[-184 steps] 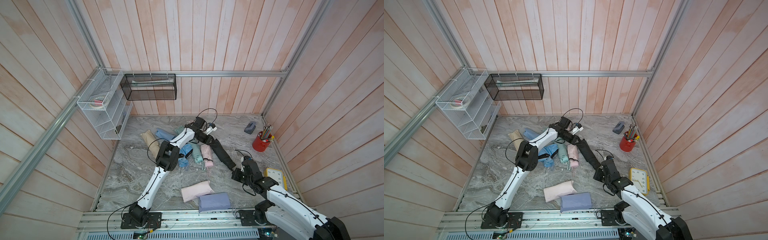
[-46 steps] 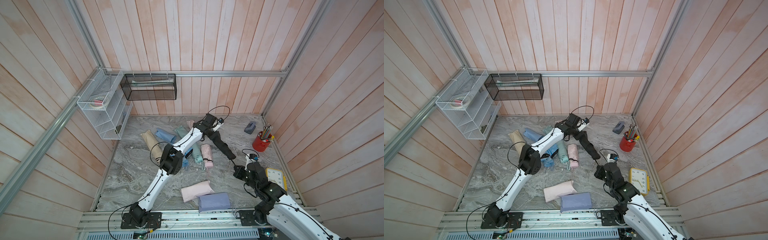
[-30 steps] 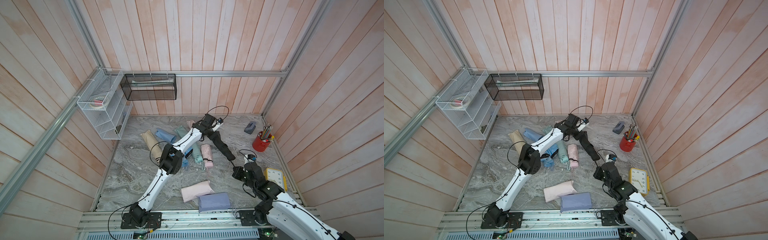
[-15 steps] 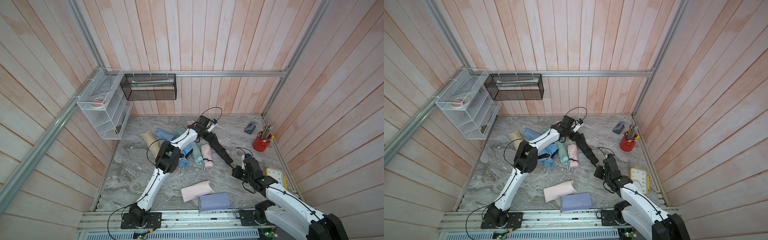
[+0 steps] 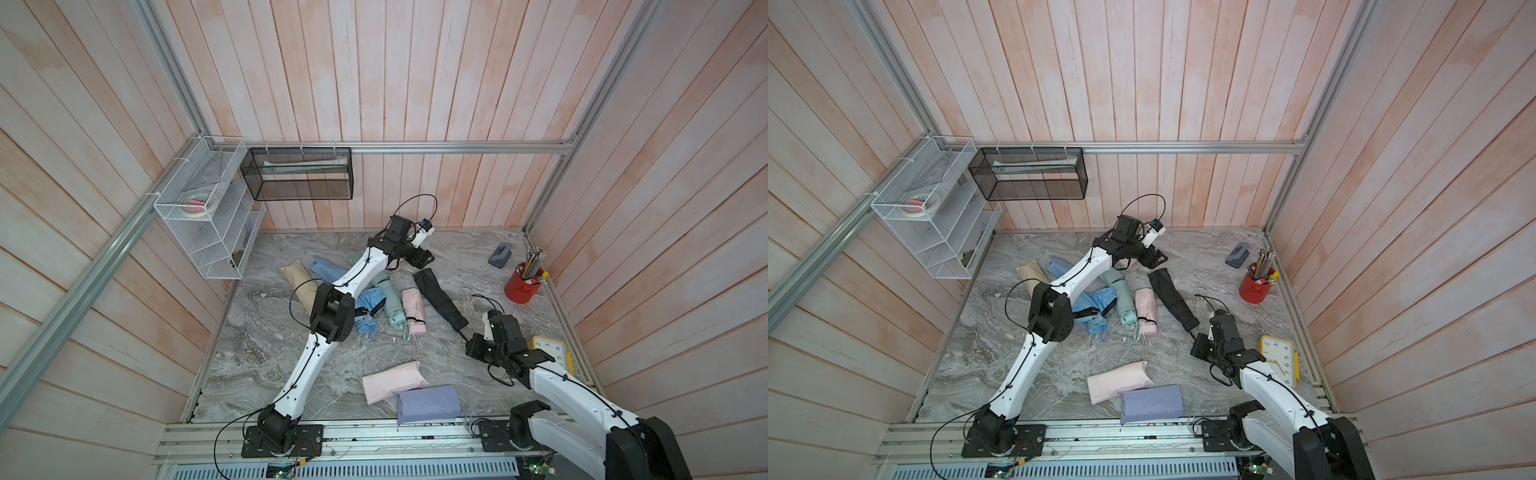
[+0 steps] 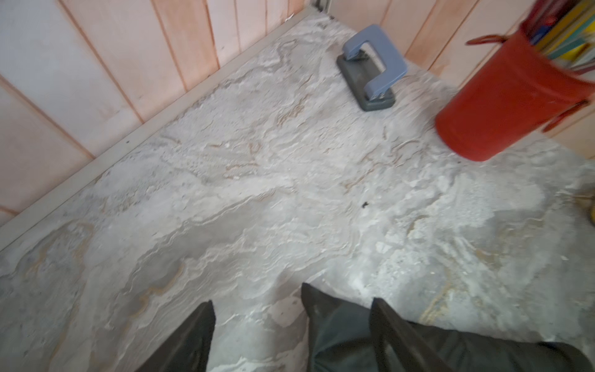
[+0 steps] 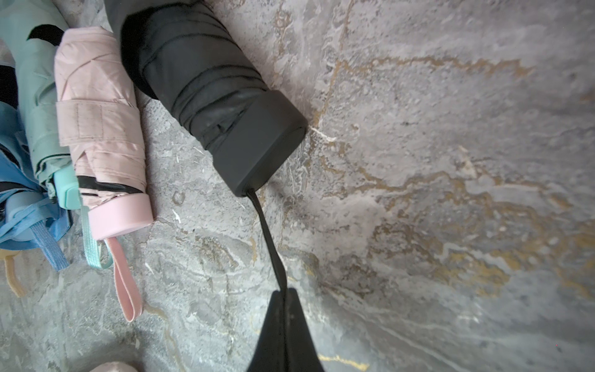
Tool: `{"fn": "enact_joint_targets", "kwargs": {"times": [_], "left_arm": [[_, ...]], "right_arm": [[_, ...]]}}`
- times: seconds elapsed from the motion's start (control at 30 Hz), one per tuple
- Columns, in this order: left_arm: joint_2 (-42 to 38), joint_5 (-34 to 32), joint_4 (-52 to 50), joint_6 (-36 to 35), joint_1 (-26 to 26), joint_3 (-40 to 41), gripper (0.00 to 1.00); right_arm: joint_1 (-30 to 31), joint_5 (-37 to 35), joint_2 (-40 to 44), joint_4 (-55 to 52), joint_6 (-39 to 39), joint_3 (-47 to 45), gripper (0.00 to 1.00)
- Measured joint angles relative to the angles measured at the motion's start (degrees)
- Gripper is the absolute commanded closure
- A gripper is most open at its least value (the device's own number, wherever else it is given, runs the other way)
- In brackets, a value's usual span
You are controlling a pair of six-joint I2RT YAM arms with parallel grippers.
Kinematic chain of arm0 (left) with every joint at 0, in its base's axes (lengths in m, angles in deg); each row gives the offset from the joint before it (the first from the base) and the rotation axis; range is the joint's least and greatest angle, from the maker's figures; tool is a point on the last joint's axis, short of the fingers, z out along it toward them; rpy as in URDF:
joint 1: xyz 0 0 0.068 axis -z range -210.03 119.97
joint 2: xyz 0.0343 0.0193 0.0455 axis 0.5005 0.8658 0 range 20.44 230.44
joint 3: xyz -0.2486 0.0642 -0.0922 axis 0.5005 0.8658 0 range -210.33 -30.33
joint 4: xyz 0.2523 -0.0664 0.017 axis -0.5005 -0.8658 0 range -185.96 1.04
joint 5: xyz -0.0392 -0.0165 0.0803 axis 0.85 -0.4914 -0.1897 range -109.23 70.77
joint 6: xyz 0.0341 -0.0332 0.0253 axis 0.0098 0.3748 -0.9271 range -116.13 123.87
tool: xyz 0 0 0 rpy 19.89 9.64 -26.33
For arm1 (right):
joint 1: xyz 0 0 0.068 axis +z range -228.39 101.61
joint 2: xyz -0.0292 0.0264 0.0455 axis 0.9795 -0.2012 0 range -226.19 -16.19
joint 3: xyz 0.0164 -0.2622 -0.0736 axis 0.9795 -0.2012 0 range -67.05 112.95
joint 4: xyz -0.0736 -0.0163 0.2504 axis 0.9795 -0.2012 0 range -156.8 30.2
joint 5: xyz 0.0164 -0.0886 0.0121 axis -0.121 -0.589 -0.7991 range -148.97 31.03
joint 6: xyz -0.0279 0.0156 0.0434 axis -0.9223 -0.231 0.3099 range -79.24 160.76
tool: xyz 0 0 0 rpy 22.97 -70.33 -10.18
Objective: Take umbrellas out of sleeves
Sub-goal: Take out the umbrella from the umbrella sleeve.
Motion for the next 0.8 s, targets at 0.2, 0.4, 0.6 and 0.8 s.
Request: {"fn": "enact_joint_targets", "kwargs": {"times": [0.2,0.4,0.6,0.8], "left_arm": [[1.03,3.72,0.59,2.49,0.33,0.46,0.22],[3.54,3.43,1.09,4.13,1.01,0.46,0.26],[3.78,3.69,1.05,4.63,2.29,0.46,0.35],[3.78,3.63,-1.14,3.98,2.99,0.57,0.37]], "right_arm": [[0.00,0.37,0.33,0.02,0.02,0.00,1.00],[0.00,0.83,0.31,0.04,0.02,0.00,1.00],[0.00,1.20,0.33,0.04,0.02,0.00,1.00],[0.00,1.22,0.52,0.04,0.02,0.00,1.00]]}}
